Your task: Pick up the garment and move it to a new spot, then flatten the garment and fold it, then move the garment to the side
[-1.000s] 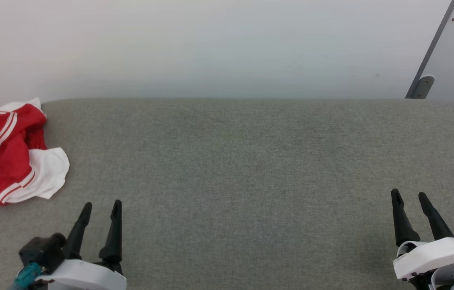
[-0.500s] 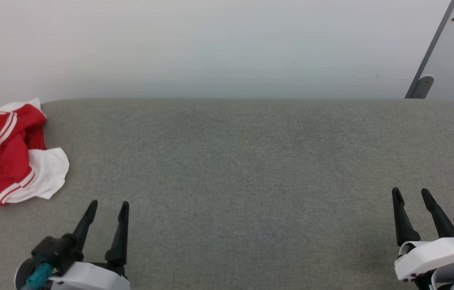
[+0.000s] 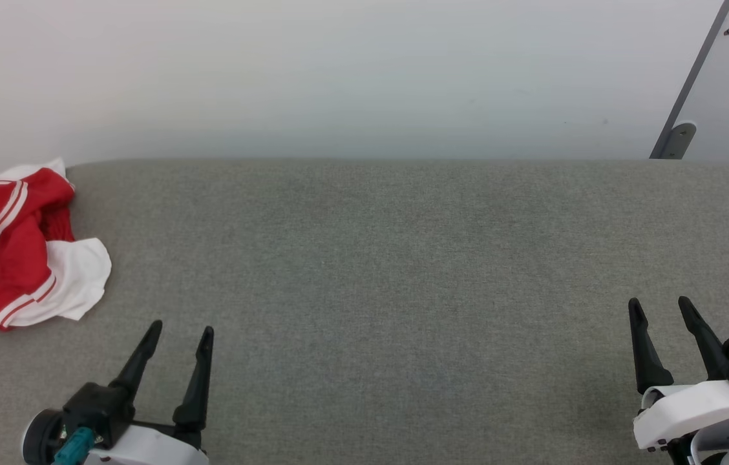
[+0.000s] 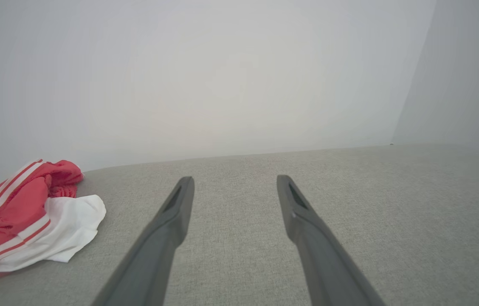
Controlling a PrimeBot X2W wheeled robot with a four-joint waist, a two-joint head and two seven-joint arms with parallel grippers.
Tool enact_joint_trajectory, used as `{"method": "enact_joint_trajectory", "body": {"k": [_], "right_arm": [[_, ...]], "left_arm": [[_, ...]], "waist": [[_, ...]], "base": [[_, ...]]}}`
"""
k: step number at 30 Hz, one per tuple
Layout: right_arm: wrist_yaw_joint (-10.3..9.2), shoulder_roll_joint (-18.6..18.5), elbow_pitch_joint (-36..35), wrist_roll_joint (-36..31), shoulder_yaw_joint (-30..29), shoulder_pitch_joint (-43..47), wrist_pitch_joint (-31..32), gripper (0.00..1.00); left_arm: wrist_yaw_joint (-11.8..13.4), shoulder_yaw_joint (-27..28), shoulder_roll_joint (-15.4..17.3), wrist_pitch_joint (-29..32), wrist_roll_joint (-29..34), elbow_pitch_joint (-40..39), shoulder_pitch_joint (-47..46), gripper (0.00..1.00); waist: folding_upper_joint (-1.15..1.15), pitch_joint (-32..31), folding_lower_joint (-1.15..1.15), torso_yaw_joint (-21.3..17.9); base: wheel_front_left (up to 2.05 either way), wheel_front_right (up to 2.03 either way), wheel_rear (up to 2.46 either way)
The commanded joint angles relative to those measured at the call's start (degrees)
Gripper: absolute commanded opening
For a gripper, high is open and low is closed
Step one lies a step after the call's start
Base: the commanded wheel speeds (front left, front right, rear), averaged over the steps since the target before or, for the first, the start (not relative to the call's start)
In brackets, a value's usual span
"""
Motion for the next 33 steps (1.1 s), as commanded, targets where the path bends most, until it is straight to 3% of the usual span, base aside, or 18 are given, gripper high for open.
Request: {"method": "enact_joint_trajectory", "body": {"k": [1,17,24,33], "right_arm": [[-0.06,-0.2,-0.3,-1.4,0.0,-0.4,-0.5,1.0],[-0.06,-0.1,-1.0,-1.2,-0.1,0.6,-0.6,1.0],[-0.06,-0.5,-1.3,-0.7,1.1,1.8,-0.4,1.0],[-0.07,-0.7,-0.6,0.3,5.3,1.7,0.2,1.0]], "left_arm": [[-0.1,-0.1,0.4,-0.5,1.2,-0.3,0.3,1.0],[-0.2,0.5,0.1,-0.6,-1.5,0.6,0.4,1.0],[-0.1,1.7,0.8,-0.5,-2.8,1.1,0.4,1.0],[1.4,3.8,1.9,-0.1,-3.7,1.8,1.4,1.0]], "waist": [[0.0,0.0,0.0,0.0],[0.0,-0.5,0.0,0.8],[0.0,-2.1,0.0,4.9],[0.0,-4.8,0.0,13.1]], "base": [[0.0,0.0,0.0],[0.0,0.0,0.0],[0.0,0.0,0.0],[0.0,0.0,0.0]]}}
